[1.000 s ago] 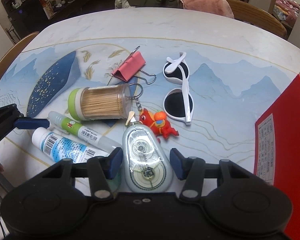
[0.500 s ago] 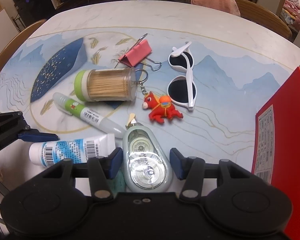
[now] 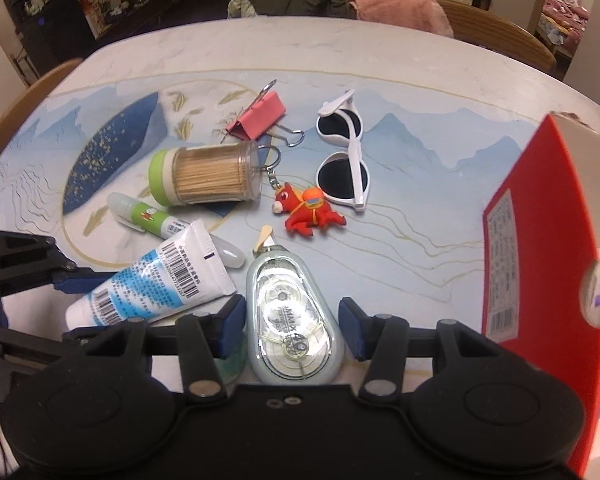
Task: Organize rigid objects
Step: 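Carry the toothpaste tube and tape roller with both grippers into the red shoebox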
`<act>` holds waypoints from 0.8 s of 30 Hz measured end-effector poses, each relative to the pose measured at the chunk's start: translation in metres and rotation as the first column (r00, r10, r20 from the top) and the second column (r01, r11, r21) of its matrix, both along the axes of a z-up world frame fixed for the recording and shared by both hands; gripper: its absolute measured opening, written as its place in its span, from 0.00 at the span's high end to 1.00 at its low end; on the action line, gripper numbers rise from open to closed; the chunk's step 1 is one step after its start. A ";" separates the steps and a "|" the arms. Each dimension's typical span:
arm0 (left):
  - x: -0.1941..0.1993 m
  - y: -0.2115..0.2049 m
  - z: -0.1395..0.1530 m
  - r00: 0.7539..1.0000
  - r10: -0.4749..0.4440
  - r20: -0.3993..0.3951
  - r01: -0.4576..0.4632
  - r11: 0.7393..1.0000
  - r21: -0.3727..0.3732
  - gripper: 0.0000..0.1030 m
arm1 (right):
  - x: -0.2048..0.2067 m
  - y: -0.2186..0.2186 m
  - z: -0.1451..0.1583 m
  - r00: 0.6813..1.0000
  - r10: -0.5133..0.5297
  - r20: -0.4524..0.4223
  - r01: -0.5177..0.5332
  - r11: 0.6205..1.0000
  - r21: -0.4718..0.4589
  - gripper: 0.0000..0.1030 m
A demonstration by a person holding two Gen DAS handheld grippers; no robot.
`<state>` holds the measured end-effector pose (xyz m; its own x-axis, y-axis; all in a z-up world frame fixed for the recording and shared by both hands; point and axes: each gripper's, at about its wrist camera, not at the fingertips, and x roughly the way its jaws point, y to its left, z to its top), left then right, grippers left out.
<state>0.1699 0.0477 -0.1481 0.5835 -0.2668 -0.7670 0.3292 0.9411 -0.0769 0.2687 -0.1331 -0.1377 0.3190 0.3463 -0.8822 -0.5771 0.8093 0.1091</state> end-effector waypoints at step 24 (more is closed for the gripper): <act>-0.003 -0.046 0.080 0.994 0.102 0.034 -0.096 0.985 -0.145 0.66 | -0.029 -0.068 0.089 0.992 -0.089 0.086 0.079 0.989 0.122 0.51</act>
<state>0.1673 0.0017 -0.0678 0.6428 -0.3111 -0.7000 0.2409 0.9495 -0.2008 0.2399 -0.2012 -0.0487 0.4281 0.4149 -0.8029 -0.5195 0.8399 0.1570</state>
